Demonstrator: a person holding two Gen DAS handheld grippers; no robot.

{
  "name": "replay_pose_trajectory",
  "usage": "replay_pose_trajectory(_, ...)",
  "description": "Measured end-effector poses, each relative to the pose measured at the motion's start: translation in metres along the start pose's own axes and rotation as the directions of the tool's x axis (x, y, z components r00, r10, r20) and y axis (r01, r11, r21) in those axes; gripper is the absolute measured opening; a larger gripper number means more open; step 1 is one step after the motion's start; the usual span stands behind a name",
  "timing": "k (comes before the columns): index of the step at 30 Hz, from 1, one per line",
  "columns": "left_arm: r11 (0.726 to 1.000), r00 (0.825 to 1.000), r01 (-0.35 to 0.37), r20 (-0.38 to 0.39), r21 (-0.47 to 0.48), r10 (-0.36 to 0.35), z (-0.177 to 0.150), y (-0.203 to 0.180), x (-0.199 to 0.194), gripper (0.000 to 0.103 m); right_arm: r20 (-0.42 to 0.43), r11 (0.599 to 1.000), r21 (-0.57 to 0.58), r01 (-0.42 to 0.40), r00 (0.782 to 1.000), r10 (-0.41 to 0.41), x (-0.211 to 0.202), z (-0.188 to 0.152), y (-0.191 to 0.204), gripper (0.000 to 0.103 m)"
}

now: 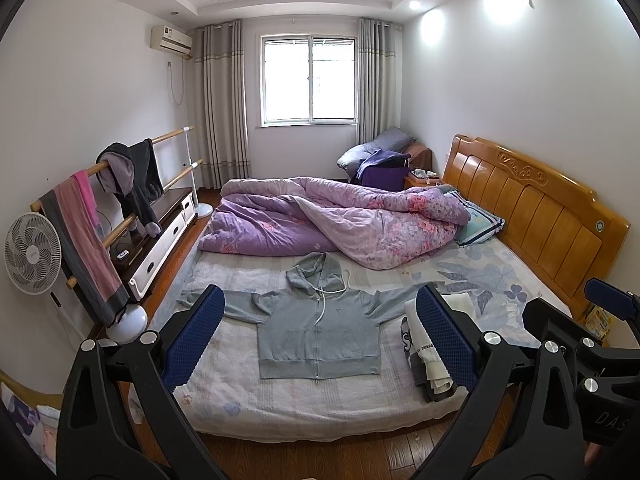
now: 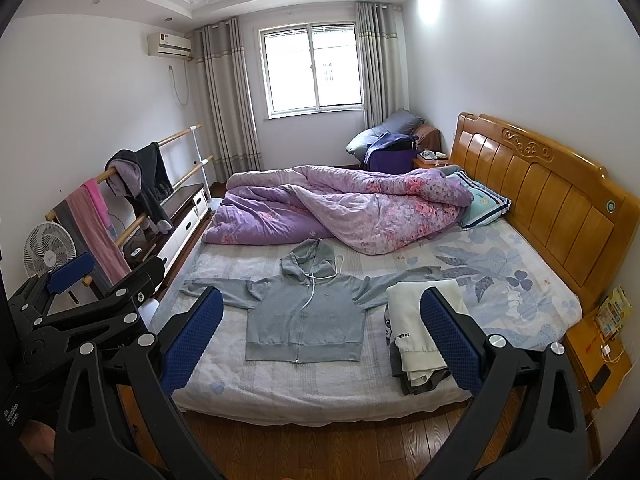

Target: Fold large clothes

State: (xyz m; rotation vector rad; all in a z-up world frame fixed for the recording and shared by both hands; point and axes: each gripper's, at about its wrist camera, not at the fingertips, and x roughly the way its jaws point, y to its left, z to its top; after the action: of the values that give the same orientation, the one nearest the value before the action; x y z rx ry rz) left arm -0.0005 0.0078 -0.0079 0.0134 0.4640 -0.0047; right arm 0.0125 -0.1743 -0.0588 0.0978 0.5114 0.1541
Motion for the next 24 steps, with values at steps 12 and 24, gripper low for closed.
replay_pose_trajectory(12, 1.000, 1.000, 0.008, -0.026, -0.002, -0.009, -0.008, 0.008, 0.033, 0.097, -0.030, 1.000, -0.003, 0.016, 0.999, -0.016, 0.023, 0.008, 0.014, 0.095)
replay_pose_trajectory(24, 1.000, 0.997, 0.029, -0.073, -0.005, -0.029, 0.016, 0.070, 0.091, 0.097, -0.065, 0.999, -0.008, 0.039, 0.997, -0.040, 0.080, 0.029, 0.066, 0.095)
